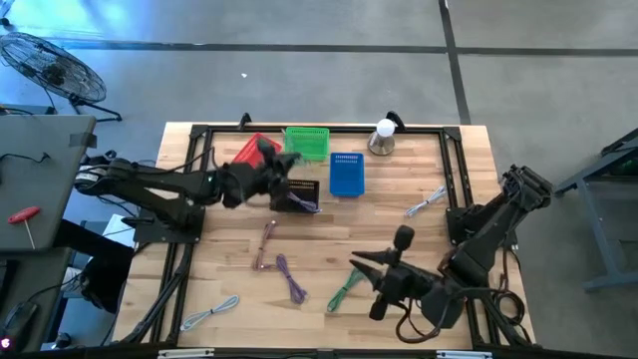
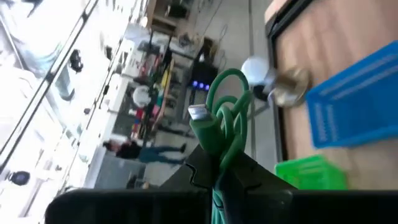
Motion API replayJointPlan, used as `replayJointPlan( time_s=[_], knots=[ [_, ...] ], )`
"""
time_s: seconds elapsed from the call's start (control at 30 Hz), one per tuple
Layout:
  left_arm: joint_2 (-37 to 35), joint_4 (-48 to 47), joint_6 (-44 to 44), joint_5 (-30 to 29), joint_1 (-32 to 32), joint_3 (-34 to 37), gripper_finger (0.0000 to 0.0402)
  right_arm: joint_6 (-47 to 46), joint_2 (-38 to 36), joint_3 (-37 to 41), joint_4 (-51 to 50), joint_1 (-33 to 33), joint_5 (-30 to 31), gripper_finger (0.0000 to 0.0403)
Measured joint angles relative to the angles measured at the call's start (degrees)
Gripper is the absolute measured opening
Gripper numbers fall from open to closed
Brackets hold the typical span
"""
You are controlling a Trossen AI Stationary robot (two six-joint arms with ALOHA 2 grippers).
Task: Pick & Place USB Port
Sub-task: Put the green usb cable into the green bin
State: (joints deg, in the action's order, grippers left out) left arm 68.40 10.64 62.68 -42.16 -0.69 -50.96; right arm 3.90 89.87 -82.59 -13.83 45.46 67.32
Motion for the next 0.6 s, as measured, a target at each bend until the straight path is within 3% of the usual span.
replayJointPlan(
  time_s=[0.17, 0.33, 0.47, 0.6],
  knots=[
    [1.70, -0.35, -1.11, 9.57, 10.50, -0.82, 0.0001, -2.40, 0.01, 0.00, -1.99, 0.45, 4.03, 0.0066],
    [5.34, -0.85, -4.36, 18.48, 19.05, -2.65, 0.0003, -6.55, 0.01, 0.02, -6.06, -0.18, 4.30, 0.0066],
    [9.81, -0.73, -6.36, 27.04, 23.69, -2.78, 0.0003, -10.32, 0.01, 0.02, -10.49, -0.88, 4.98, 0.0066],
    [15.48, -0.24, -7.52, 29.50, 26.25, -2.78, 0.0004, -12.83, 0.01, 0.04, -13.72, -1.88, 5.68, 0.0066]
  ],
)
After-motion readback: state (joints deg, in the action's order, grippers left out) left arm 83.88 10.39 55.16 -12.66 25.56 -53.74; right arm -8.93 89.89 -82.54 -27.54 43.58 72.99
